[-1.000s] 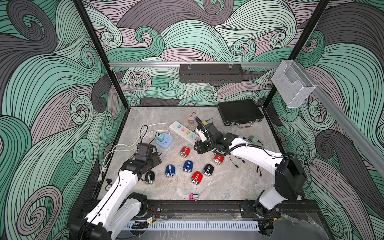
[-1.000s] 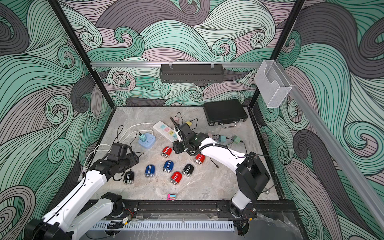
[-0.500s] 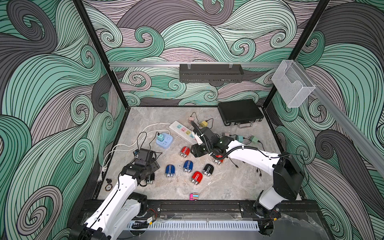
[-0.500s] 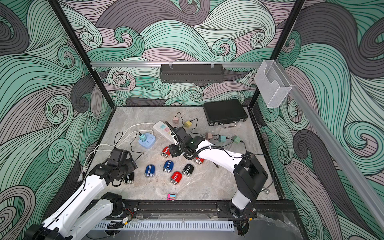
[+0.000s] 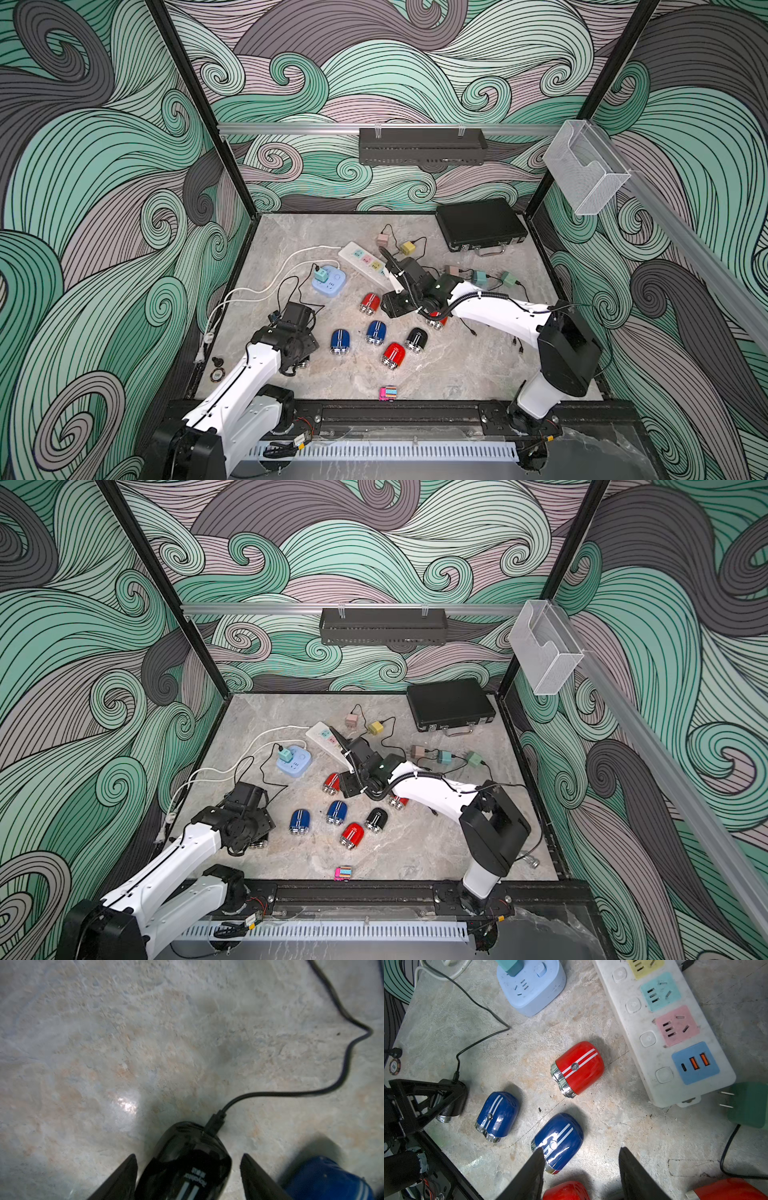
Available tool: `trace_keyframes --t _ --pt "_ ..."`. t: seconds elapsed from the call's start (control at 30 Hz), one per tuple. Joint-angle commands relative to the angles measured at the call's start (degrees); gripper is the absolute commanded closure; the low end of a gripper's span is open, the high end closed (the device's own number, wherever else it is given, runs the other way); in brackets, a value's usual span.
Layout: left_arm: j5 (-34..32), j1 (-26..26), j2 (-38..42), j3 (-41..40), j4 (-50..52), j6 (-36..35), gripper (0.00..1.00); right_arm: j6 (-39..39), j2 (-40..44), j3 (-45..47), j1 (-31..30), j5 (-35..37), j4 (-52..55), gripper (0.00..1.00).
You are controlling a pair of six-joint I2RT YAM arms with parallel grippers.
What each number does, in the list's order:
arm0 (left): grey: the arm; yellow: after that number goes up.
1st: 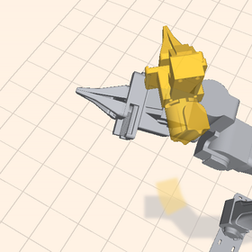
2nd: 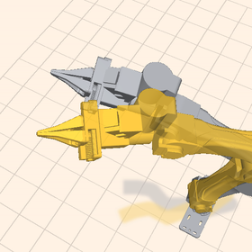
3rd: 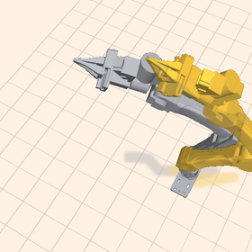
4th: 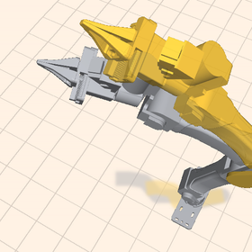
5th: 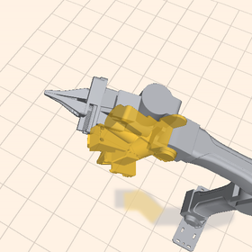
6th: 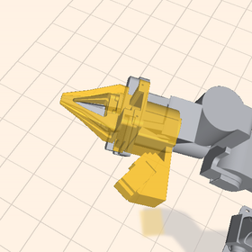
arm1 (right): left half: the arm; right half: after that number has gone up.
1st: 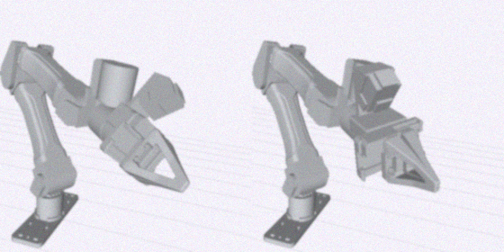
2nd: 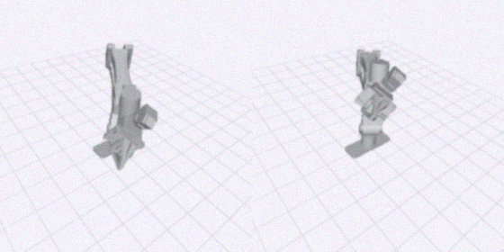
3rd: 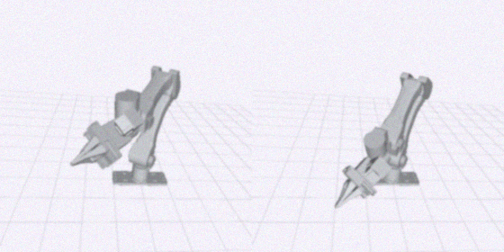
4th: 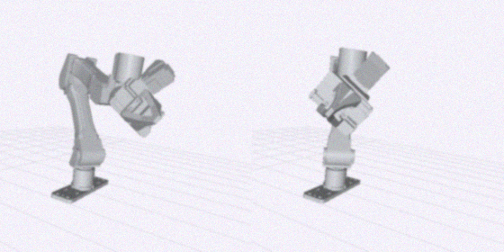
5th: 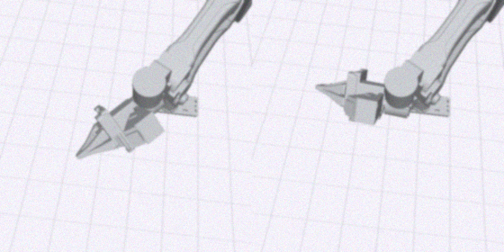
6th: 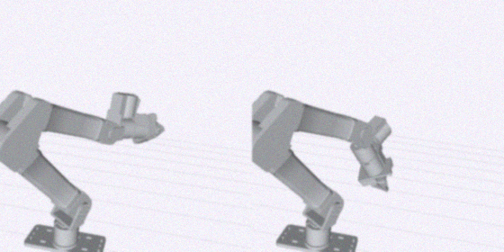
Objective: Unplug the electric shaver
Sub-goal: Pick up the electric shaver from the center of the board.
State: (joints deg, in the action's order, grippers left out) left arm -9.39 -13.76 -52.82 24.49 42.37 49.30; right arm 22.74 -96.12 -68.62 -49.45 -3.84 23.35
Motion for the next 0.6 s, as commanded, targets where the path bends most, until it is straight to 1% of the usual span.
trace_keyframes --t 0.0,0.1,0.2,0.57 --pt "1.65 -0.63 0.40 0.05 -0.68 -1.16 0.25 0.02 -1.09 -0.64 -0.47 0.17 0.17 0.42" --pt "2.76 -1.03 1.31 -0.62 -1.70 -1.83 0.26 0.07 -1.89 -1.05 -0.62 -0.18 0.05 0.43" --pt "2.80 -1.40 0.60 -0.41 -1.89 -2.10 0.26 0.09 -2.72 -1.60 -0.83 -0.25 0.12 0.43" --pt "1.10 -4.14 -5.85 2.74 -0.98 -2.89 0.27 0.28 -3.09 -1.60 -1.17 -0.23 -0.31 0.43"
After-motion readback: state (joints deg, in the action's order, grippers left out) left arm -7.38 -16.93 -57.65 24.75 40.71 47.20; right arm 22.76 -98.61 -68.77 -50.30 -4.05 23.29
